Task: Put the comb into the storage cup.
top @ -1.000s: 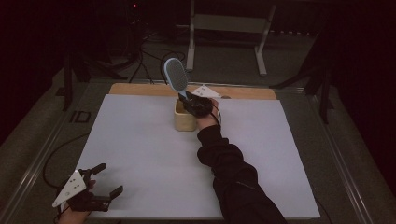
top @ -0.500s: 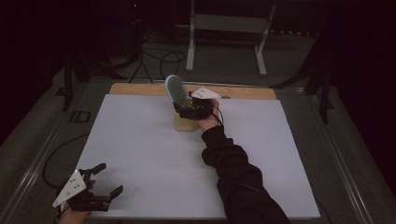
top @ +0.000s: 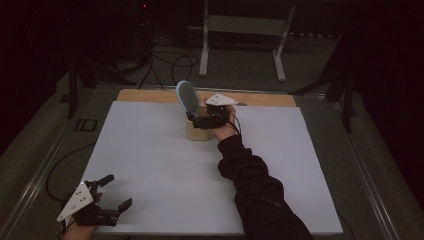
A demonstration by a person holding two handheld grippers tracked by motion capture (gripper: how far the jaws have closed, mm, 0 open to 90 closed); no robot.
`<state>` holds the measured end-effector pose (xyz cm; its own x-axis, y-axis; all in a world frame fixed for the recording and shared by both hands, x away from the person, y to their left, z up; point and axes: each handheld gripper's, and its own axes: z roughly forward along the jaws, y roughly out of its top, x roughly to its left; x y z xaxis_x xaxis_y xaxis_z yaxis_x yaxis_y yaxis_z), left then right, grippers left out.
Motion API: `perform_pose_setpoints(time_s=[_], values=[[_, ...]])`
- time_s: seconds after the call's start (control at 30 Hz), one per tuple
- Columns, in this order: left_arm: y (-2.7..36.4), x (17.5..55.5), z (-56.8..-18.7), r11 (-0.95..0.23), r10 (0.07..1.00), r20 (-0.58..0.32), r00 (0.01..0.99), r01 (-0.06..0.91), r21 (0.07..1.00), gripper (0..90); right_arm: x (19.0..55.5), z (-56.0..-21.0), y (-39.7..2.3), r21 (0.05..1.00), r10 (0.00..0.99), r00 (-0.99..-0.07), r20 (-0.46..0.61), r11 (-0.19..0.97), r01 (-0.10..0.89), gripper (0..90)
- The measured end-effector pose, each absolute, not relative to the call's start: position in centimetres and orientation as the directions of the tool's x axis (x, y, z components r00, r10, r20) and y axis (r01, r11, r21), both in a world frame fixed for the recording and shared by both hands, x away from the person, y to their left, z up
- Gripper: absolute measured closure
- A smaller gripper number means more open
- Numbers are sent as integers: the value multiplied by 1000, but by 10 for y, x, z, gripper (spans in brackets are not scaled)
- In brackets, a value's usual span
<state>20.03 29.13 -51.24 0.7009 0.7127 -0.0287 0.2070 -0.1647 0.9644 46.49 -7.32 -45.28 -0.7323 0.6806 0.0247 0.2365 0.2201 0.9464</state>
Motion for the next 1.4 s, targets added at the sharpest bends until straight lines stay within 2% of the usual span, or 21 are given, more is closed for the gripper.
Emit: perform_pose_setpoints(time_s=[0.8,1.4], values=[[292,200,-512,-166,712,-28,701,207,964,0,455,-437,-76,929,646,-763,12,275,248,98],[291,199,-512,-169,715,-23,698,205,964,0,440,-432,-102,923,632,-774,42,273,273,98]])
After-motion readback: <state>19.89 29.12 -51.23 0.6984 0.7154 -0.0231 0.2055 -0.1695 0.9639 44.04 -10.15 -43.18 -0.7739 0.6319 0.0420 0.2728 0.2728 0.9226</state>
